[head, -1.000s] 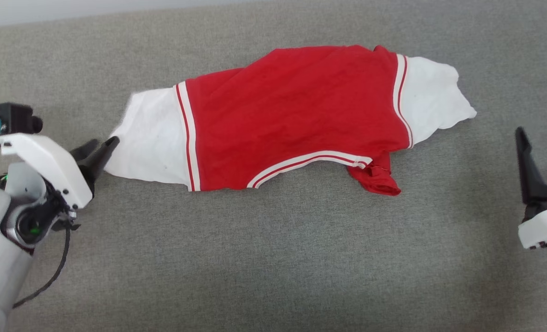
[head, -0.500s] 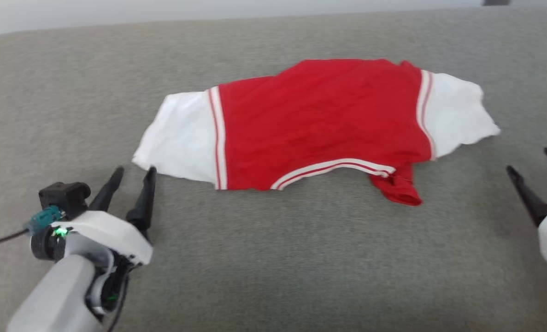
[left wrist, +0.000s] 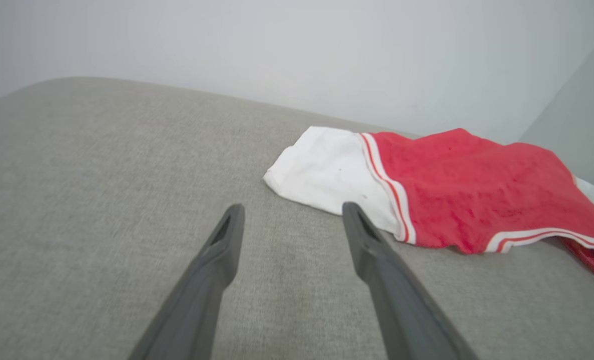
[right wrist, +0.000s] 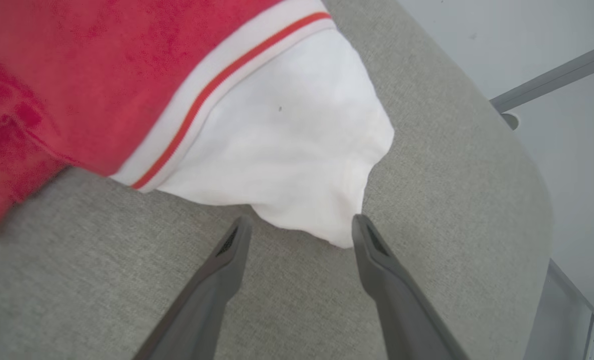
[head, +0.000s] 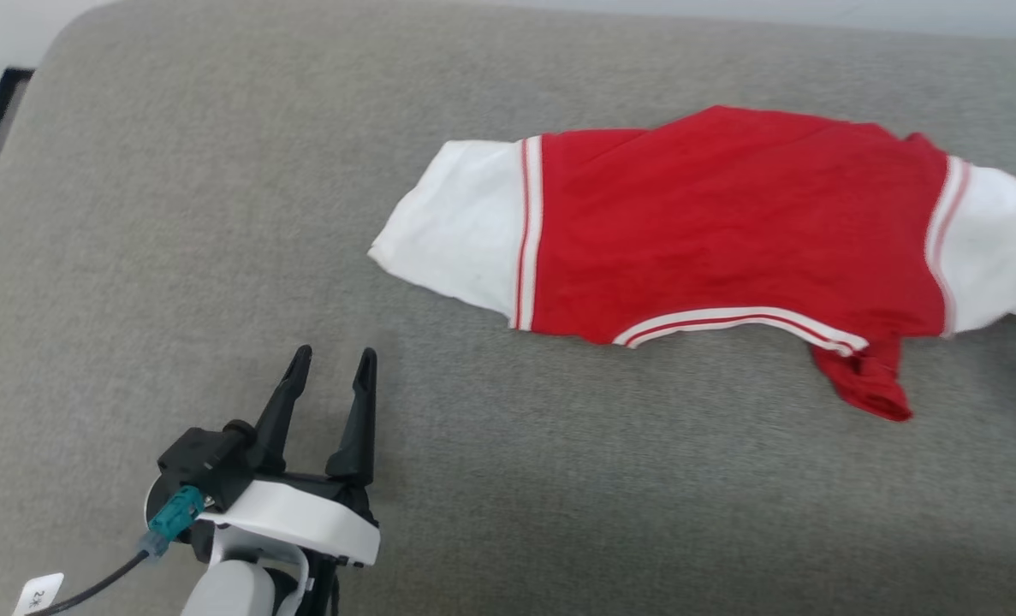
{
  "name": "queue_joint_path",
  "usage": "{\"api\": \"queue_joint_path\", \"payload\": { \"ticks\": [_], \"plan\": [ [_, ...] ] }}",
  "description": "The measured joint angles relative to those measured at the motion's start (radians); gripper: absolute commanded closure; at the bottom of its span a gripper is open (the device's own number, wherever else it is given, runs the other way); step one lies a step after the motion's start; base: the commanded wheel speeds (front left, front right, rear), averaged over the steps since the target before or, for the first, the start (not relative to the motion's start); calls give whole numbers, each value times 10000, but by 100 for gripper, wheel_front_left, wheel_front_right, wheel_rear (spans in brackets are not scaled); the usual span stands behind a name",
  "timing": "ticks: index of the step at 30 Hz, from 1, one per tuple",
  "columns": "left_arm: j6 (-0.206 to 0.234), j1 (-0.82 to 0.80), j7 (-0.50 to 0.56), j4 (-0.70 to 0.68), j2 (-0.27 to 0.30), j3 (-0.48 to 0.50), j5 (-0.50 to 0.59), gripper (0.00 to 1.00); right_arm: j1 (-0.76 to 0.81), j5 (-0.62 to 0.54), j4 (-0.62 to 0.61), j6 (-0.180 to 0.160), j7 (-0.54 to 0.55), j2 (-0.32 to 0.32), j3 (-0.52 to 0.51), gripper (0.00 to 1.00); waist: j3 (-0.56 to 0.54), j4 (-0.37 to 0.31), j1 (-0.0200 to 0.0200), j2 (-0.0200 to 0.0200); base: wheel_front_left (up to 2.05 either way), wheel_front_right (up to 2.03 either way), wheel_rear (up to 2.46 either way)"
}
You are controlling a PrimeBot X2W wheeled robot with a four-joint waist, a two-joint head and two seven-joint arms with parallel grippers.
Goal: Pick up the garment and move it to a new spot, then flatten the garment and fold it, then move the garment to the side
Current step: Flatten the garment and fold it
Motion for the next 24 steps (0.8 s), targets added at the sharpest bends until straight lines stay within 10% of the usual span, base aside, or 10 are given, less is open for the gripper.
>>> {"api": "queue_joint_path", "payload": {
  "ticks": [12, 14, 15, 24],
  "plan": [
    [-497, -119, -2, -412, -625, 769, 1080, 0, -1653, 1294, 901, 0, 1012, -993, 2347, 0, 767, 611, 0, 0, 0, 0, 0],
    [-523, -221, -2, -449, -556, 775, 1174, 0, -1850, 1457, 1093, 4, 959, -955, 2512, 77, 827, 579, 0, 0, 0, 0, 0],
    [-525, -282, -2, -460, -456, 756, 1241, 0, -1956, 1532, 1168, 15, 957, -901, 2629, 100, 844, 541, 0, 0, 0, 0, 0],
    [-560, -2749, 1457, 107, 2119, -1179, 295, 0, -2787, 1739, 1662, 25, 456, -518, 3392, 100, 972, 74, 0, 0, 0, 0, 0]
  ]
}}
